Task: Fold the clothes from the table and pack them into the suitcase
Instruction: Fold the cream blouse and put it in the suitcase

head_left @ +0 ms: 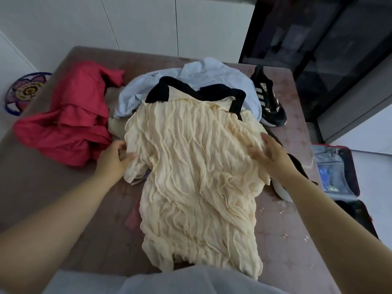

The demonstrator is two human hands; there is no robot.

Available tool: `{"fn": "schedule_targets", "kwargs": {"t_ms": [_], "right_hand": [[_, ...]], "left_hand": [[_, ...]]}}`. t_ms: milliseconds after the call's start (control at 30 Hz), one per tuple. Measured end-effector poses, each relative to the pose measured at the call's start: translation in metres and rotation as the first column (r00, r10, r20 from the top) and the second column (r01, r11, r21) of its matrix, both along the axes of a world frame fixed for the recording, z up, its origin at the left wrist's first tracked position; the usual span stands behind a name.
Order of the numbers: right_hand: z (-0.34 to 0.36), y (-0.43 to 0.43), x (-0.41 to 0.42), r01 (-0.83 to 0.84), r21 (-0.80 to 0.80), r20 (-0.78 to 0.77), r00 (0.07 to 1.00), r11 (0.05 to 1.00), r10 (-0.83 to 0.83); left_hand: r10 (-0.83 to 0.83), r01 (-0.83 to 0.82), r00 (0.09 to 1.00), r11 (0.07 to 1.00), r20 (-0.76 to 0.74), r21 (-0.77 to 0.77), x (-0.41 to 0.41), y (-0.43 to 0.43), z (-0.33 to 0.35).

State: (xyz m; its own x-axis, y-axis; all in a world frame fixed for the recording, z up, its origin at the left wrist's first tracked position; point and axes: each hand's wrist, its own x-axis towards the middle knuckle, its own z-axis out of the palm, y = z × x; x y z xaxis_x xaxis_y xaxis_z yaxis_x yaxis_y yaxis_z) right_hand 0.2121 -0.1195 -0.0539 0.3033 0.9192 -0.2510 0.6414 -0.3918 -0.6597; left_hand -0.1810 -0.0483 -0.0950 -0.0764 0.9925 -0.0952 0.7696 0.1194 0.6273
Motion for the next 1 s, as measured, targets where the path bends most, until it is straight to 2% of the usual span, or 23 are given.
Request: {"fn": "schedule_targets", "kwargs": {"t_ms": [67,167,300,367,500,600,667,733,800,833,900,1000], "right_hand": [[0.002,0.002,-0.005,-0.055,0.075,-0.020,0.998,0.996,0.057],[-0.002,0.008,-0.004,-0.044,0.139,-0.021,0.999,0.989,0.048],[0.010,0.010,-0.022,-0.137,0.252,0.166,0.981,0.958,0.097],[0.020,0.010,-0.045,-0.227,0.317,0.183,0.967,0.921,0.175],[0.025,0.007,-0.101,-0.485,0.300,0.256,0.870,0.821,0.421],[0.029,0.002,-0.150,-0.636,0.263,0.233,0.771,0.725,0.592],[0.031,-0.002,-0.182,-0.693,0.229,0.167,0.720,0.683,0.674],[0.029,-0.004,-0.211,-0.655,0.258,0.008,0.736,0.710,0.677],[0.023,-0.001,-0.231,-0.507,0.298,-0.173,0.805,0.809,0.568],[0.019,0.003,-0.235,-0.405,0.315,-0.252,0.836,0.858,0.487],[0.018,0.011,-0.230,-0.235,0.276,-0.386,0.861,0.932,0.332],[0.021,0.022,-0.203,-0.102,0.266,-0.427,0.879,0.959,0.212]], "left_hand": [[-0.041,0.041,0.999,0.999,-0.018,-0.025,0.004,-0.006,-0.002],[0.053,-0.052,0.998,0.998,0.027,-0.038,0.007,-0.007,-0.004],[0.138,-0.132,0.979,0.990,0.148,-0.051,0.008,-0.008,0.001],[0.151,-0.145,0.967,0.989,0.204,-0.044,0.008,-0.010,0.010],[0.121,-0.108,0.958,0.992,0.259,-0.064,0.003,-0.013,0.032],[0.042,-0.027,0.962,0.998,0.271,-0.057,0.006,-0.020,0.054],[-0.036,0.064,0.945,0.995,0.326,-0.076,0.016,-0.027,0.073],[-0.114,0.201,0.861,0.971,0.495,-0.127,0.028,-0.034,0.091],[-0.145,0.314,0.775,0.933,0.615,-0.177,0.035,-0.038,0.105],[-0.165,0.346,0.765,0.921,0.622,-0.181,0.035,-0.037,0.108],[-0.234,0.371,0.793,0.917,0.562,-0.143,0.028,-0.033,0.110],[-0.226,0.261,0.893,0.964,0.389,-0.039,0.007,-0.023,0.092]]}}
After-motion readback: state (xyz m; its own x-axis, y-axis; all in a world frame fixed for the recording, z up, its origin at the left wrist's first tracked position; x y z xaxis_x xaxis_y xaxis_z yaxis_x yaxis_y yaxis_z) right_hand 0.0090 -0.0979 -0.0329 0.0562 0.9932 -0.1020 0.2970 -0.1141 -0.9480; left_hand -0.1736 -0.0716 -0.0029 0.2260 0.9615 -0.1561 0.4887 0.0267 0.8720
